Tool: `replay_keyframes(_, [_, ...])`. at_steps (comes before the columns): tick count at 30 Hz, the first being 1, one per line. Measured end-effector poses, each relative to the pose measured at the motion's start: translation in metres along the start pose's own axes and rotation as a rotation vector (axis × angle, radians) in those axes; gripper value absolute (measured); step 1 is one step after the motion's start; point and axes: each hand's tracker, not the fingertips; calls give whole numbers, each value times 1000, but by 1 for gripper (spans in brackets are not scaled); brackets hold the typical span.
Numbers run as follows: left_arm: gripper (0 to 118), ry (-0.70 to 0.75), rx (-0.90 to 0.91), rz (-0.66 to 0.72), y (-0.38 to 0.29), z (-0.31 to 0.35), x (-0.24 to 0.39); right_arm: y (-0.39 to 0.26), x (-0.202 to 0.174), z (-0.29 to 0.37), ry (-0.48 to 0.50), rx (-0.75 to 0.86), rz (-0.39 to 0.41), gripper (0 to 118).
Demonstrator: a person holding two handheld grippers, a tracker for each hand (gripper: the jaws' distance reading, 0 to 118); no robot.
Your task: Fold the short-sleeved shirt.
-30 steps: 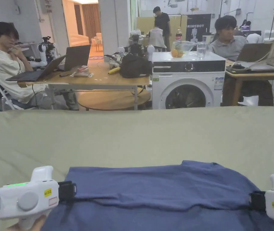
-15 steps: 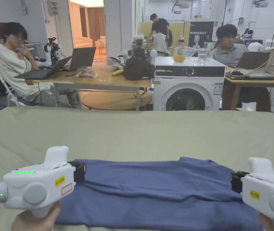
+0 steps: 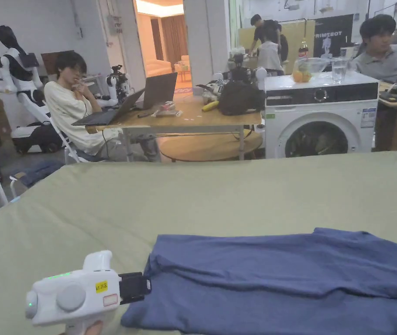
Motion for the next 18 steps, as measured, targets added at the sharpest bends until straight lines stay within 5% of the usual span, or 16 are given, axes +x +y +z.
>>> replay_keyframes(2, [57, 22, -49, 17, -7, -22, -3, -4, 1, -4, -4, -24, -8, 0])
replay_keyframes(3, [36, 37, -71, 5, -11, -31, -2, -6, 2, -5, -7, -34, -9, 0])
replay_keyframes(7, [10, 107, -97, -94, -28, -58, 9, -13, 11, -2, -19, -57, -11, 0])
replay_keyframes(9, [8, 96, -131, -75, -20, -59, 14, -15, 17, 3, -35, -61, -8, 0])
replay_keyframes(10, [7, 93, -147, -89, -18, -61, 16, -15, 20, 7, -48, -58, -6, 12])
replay_keyframes(12, [6, 119, -160, -138, -21, -60, 21, -16, 31, 6, -121, -73, 0, 64])
replay_keyframes(13, [5, 123, -160, -146, -21, -61, 23, -18, 36, 2, -155, -84, 1, 67])
replay_keyframes(16, [5, 134, -168, -156, -19, -65, 24, -26, 55, -18, -191, -151, -44, 61])
replay_keyframes(18, [5, 136, -173, -143, -17, -66, 23, -32, 62, -38, -200, -228, -101, 28])
